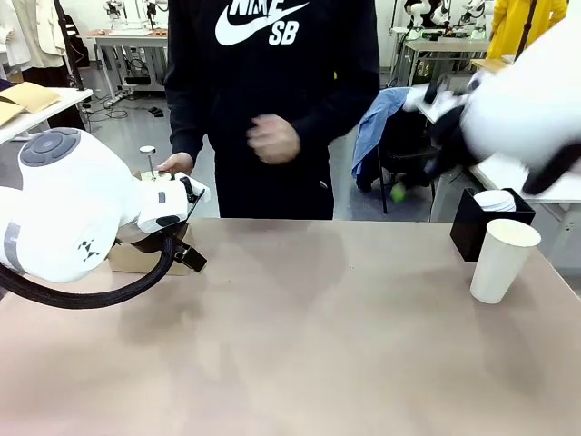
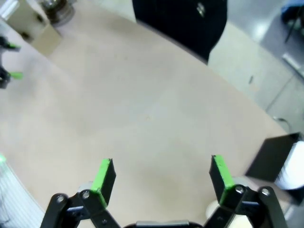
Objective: Pour a drink into a cup and package it in a carrier.
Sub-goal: Pick up the 600 ml Paper Cup and place it in the middle top area of the table.
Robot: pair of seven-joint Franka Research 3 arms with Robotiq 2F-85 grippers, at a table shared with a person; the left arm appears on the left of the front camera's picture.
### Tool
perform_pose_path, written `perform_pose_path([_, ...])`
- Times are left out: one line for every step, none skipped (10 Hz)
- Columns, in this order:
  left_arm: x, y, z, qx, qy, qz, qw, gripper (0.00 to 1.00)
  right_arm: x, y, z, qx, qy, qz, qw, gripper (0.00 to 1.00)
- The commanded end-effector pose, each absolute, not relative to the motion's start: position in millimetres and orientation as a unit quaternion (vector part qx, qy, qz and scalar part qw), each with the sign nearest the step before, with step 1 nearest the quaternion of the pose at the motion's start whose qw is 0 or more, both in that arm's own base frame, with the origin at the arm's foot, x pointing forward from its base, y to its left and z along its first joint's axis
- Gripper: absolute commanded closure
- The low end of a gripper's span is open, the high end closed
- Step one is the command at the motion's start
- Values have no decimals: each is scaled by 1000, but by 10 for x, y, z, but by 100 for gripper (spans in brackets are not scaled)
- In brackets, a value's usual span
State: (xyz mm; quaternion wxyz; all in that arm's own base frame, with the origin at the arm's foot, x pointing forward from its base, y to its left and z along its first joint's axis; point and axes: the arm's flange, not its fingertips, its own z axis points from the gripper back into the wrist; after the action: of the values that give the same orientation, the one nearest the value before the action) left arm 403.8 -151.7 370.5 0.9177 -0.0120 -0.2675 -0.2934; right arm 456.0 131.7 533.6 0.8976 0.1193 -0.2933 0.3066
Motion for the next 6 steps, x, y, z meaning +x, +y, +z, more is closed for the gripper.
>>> perform_pose_path([4038,-1515,3704,-12,-268,-294,918,0,5024,722,5667,175,-269,339,884,0])
perform_pose_path([4038,-1515,3704,-12,-268,-294,918,0,5176,105,5766,225,-277,385,851,0])
perform_pose_path([4038,-1515,3704,-12,-268,-294,918,0,5202,-362,5698,251,-304,414,820,0])
perform_pose_path([4038,-1515,3704,-12,-268,-294,918,0,5149,-725,5558,278,-330,412,802,0])
perform_pose_path([4038,-1515,3704,-12,-268,-294,918,0,5003,-1062,5303,298,-374,451,753,0])
perform_pose_path([4038,-1515,3704,-12,-268,-294,918,0,4844,-1349,4997,317,-419,469,710,0])
